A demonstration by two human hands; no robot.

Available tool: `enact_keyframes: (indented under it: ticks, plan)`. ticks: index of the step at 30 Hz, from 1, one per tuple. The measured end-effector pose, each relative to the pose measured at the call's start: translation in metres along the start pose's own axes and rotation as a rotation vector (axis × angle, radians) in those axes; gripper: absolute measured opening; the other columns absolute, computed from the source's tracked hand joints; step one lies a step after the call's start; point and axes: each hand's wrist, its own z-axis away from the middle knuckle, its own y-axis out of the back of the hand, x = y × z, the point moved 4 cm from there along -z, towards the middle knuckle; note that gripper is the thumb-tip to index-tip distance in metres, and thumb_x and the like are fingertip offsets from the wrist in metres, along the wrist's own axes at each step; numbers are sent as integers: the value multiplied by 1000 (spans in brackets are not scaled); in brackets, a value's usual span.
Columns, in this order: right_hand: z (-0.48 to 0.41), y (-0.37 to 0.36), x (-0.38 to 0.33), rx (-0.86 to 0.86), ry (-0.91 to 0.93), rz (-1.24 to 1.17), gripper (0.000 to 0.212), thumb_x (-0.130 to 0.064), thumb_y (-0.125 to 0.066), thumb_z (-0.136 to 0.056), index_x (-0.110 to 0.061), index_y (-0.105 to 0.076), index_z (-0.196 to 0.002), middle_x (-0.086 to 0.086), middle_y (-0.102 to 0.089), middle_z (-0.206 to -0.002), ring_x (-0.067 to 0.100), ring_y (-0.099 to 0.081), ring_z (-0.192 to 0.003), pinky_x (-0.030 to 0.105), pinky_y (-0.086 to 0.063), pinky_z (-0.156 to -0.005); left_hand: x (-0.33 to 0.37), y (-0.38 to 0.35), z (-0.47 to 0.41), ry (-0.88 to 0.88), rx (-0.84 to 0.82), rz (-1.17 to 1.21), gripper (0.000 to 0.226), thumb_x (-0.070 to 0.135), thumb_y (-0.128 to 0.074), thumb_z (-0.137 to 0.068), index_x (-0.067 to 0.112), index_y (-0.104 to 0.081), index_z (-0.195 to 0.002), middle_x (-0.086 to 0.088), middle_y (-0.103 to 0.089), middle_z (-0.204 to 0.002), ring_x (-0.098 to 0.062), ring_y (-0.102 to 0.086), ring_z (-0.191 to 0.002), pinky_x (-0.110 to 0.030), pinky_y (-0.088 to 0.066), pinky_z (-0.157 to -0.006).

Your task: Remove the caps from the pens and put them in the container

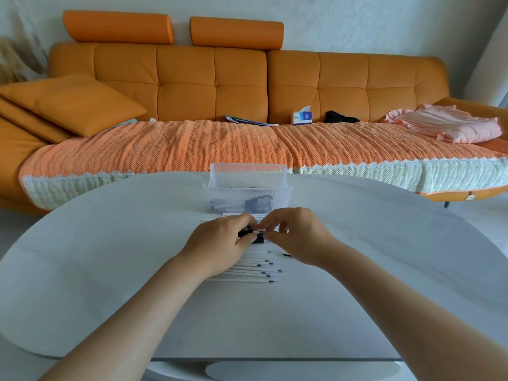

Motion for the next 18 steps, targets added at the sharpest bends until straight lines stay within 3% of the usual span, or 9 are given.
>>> enact_keyframes:
  ticks: [5,10,14,18]
  plan:
    - [-2,3,5,37,-25,38,7,-35,-74,-84,-38,-68,-86,-27,-66,-73,4,-56,-63,28,-53,-64,2,1,-1,-47,34,38,15,44,-55,-94,42,-63,-106,19,-66,-96,-5,-59,-86,-31,-50,-72]
    - [4,9,4,47,23,111,9,-44,-71,-85,-36,-68,-82,-24,-65,-77,3,-55,-63,20,-43,-56,7,4,-4,-77,96,35,13,44,-57,-92,39,-68,-98,19,-66,-91,-4,-56,-79,-27,-48,-65]
    - [7,10,3,22,61,158,7,-38,-69,-89,-34,-69,-83,-23,-62,-77,-7,-54,-70,17,-36,-58,16,3,-5,-106,151,20,8,38,-62,-90,36,-69,-93,19,-65,-90,-5,-58,-78,-26,-47,-62]
    - [7,11,9,-18,-31,45,13,-31,-67,-89,-33,-67,-77,-24,-60,-69,4,-53,-62,23,-40,-60,24,1,-8,-165,206,-4,5,34,-64,-87,34,-69,-88,15,-62,-82,-8,-57,-69,-25,-44,-54]
